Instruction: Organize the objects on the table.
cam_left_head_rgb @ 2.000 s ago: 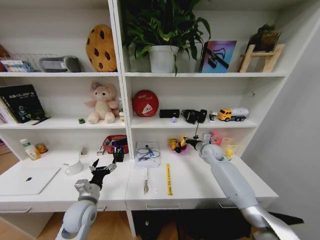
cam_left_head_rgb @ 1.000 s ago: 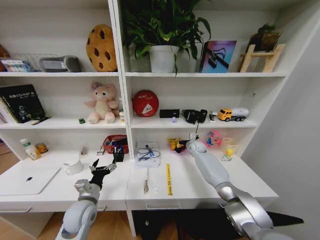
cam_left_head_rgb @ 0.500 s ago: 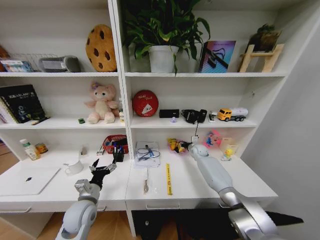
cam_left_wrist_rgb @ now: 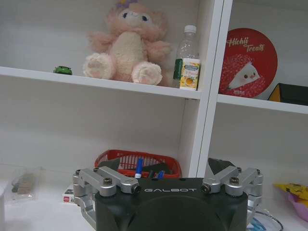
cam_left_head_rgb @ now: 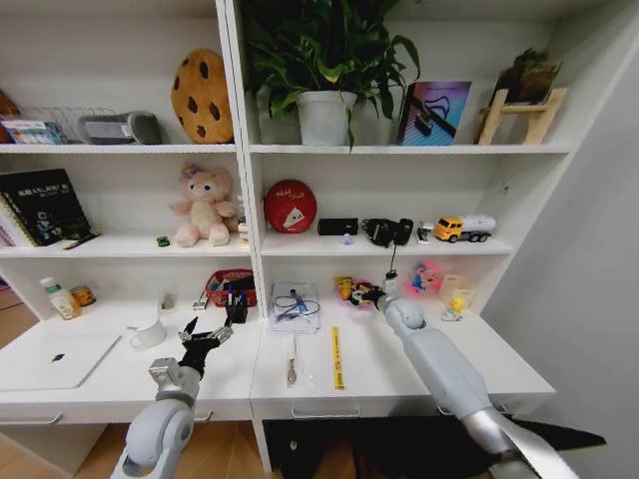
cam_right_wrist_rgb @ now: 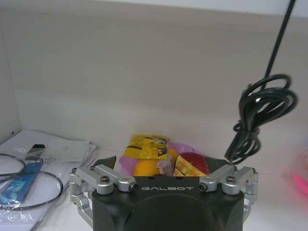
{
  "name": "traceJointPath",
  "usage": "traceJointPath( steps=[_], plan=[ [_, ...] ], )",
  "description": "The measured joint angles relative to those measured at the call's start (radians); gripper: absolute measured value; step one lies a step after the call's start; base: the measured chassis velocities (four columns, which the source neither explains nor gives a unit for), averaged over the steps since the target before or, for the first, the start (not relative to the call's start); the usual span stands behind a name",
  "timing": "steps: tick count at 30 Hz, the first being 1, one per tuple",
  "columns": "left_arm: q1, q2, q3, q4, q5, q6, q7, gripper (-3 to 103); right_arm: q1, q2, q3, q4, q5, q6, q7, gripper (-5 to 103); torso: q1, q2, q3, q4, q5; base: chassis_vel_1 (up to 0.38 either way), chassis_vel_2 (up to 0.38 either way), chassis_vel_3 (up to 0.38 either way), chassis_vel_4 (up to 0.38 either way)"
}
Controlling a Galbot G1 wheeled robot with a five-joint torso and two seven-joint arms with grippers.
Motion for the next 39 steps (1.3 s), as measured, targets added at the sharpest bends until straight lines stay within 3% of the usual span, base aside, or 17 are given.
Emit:
traceJointPath(
  steps=[3,10,12,20,23,26,27,28,29,31,36,39],
  plan=[
    [0.0,0.0,0.0,0.0,0.0,0.0,0.0,100,-0.102,-0.037,0.013,0.132,-0.023,0.041,0.032,100,0.0,0.0,0.0,-0.0002,-0.0001,0.0,0.0,0.0,0.0],
    [0.0,0.0,0.0,0.0,0.0,0.0,0.0,100,-0.258,-0.056,0.075,0.33,-0.046,0.063,0.091,100,0.0,0.0,0.0,-0.0002,-0.0001,0.0,0.0,0.0,0.0],
    [0.0,0.0,0.0,0.0,0.0,0.0,0.0,100,-0.383,-0.059,0.155,0.46,-0.065,0.073,0.136,100,0.0,0.0,0.0,-0.0002,0.0001,0.0,0.0,0.0,0.0],
    [0.0,0.0,0.0,0.0,0.0,0.0,0.0,100,-0.581,-0.067,0.27,0.595,-0.134,0.144,0.215,100,0.0,0.0,0.0,-0.0004,-0.0001,0.0,0.0,0.0,0.0],
    [0.0,0.0,0.0,0.0,0.0,0.0,0.0,100,-0.663,-0.048,0.33,0.624,-0.203,0.193,0.236,100,0.0,0.0,0.0,0.0,-0.0001,0.0,0.0,0.0,0.0],
    [0.0,0.0,0.0,0.0,0.0,0.0,0.0,100,-0.72,-0.023,0.39,0.635,-0.232,0.245,0.175,100,0.0,0.0,0.0,0.0,0.0,0.0,0.0,0.0,0.0],
    [0.0,0.0,0.0,0.0,0.0,0.0,0.0,100,-0.802,0.009,0.486,0.647,-0.259,0.319,0.041,100,0.0,0.0,0.0,-0.0001,0.0,0.0,0.0,0.0,0.0],
    [0.0,0.0,0.0,0.0,0.0,0.0,0.0,100,-0.845,0.022,0.54,0.648,-0.272,0.362,-0.04,100,0.0,0.0,0.0,-0.0003,0.0,0.0,0.0,0.0,0.0],
    [0.0,0.0,0.0,0.0,0.0,0.0,0.0,100,-0.845,0.022,0.54,0.648,-0.272,0.362,-0.04,100,0.0,0.0,0.0,-0.0003,0.0,0.0,0.0,0.0,0.0],
    [0.0,0.0,0.0,0.0,0.0,0.0,0.0,100,-0.906,0.043,0.634,0.645,-0.275,0.422,-0.166,100,0.0,0.0,0.0,-0.0004,-0.0002,0.0,0.0,0.0,0.0],
    [0.0,0.0,0.0,0.0,0.0,0.0,0.0,100,-0.944,0.091,0.703,0.625,-0.246,0.517,-0.272,100,0.0,0.0,0.0,-0.0002,0.0,0.0,0.0,0.0,0.0],
    [0.0,0.0,0.0,0.0,0.0,0.0,0.0,100,-0.955,0.124,0.709,0.628,-0.215,0.529,-0.257,100,0.0,0.0,0.0,-0.0001,0.0,0.0,0.0,0.0,0.0]
  ],
)
